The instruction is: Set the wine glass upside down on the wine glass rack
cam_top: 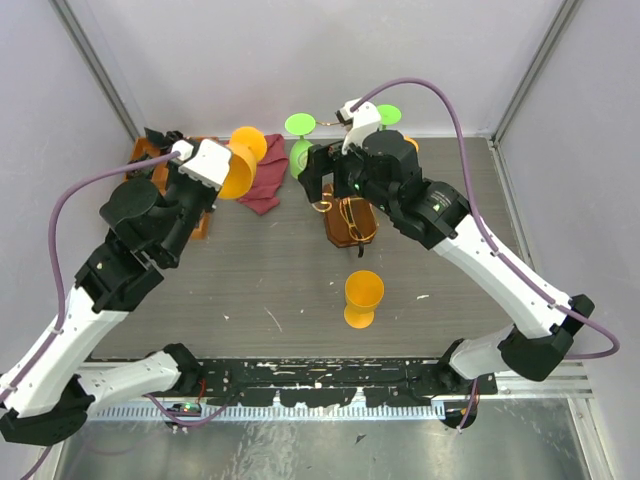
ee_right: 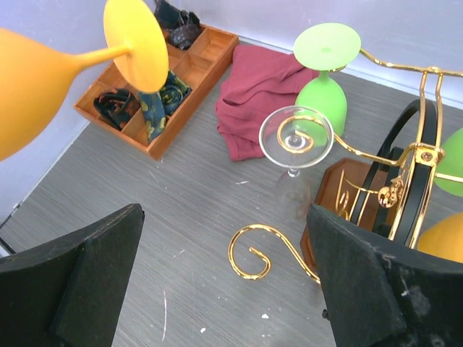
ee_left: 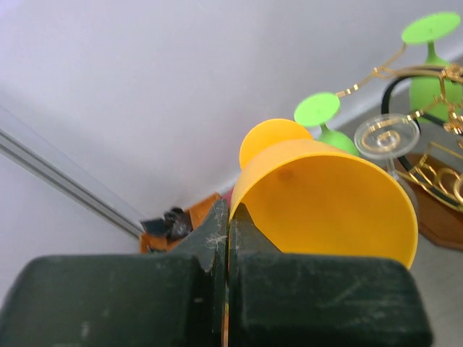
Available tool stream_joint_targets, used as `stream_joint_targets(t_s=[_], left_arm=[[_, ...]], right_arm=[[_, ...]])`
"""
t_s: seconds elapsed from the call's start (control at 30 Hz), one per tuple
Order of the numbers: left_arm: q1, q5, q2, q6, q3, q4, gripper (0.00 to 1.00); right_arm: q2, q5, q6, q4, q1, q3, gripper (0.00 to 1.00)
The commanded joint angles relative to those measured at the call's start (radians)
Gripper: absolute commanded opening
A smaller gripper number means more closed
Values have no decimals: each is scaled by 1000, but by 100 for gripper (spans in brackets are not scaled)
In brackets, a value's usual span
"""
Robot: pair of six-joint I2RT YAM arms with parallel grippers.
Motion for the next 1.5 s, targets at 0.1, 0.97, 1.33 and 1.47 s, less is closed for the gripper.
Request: stream_joint_targets(t_s=[0.1,0.97,1.33,1.47], left_arm=[[-2,18,26,174,2,354,0],[-3,272,-25,257,-560,1433,0],[-2,294,-38,228,-588,1430,0],[-2,295,-38,229,-588,1427,0]], right_arm=[[-3,-2,58,121,-20,96,100],[35,-456,735,524,-150,45,87],[103,-451,786,698,-161,33,85],[120,-462,814,773,-161,27,81]])
